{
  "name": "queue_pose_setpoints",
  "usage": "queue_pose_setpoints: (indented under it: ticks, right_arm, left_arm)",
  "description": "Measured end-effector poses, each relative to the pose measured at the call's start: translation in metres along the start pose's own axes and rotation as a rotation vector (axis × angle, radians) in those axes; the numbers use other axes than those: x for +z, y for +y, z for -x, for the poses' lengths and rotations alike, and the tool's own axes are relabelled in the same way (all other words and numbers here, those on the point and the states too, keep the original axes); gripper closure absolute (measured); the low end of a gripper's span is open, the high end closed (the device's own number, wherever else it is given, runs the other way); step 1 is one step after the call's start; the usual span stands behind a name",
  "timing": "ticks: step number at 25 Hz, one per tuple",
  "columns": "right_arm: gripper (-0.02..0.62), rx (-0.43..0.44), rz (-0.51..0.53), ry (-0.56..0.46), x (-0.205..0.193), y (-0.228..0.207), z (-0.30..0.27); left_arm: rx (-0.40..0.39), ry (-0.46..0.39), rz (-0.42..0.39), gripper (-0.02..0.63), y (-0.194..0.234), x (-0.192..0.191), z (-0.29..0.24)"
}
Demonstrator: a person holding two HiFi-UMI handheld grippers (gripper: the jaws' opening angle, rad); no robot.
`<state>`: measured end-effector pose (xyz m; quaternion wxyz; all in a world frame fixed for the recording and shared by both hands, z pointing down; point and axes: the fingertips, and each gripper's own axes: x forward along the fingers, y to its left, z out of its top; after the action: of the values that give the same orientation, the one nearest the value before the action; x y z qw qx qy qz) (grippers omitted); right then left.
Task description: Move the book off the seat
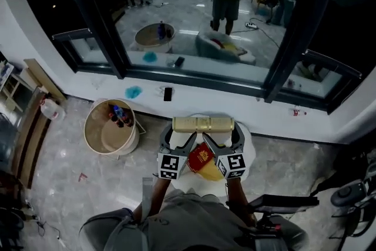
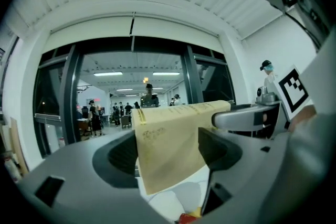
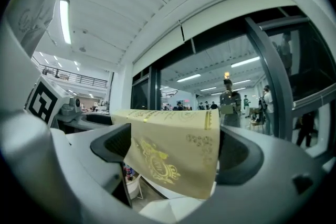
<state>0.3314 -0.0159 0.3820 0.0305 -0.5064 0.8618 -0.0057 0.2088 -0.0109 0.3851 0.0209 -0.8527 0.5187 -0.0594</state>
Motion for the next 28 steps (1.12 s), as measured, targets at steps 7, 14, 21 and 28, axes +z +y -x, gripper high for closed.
queue_pose_setpoints:
  ticks: [7, 14, 21, 28]
  right_arm:
    - [0.117, 0.289, -0.048, -0.027, -0.008, 0.079, -0.038]
    - [0.117, 0.452, -0.058, -0.047, -0.001, 0.155, -0.049]
    - [0.117, 0.454, 0.014, -0.027, 0.005, 0.196, -0.061]
    - [0.117, 0.377, 0.043, -0.003, 0.01, 0.247, -0.081]
  left_arm:
    - [0.288, 0.065, 0.076, 0.252, 0.053, -0.013, 0.077]
    - [0.452, 0.047, 0.069, 0.253, 0.091, -0.006, 0.144]
    - [0.445, -0.008, 0.13, 0.259, 0.121, -0.013, 0.175]
    - [0.372, -0.056, 0.148, 0.267, 0.177, -0.012, 0.2]
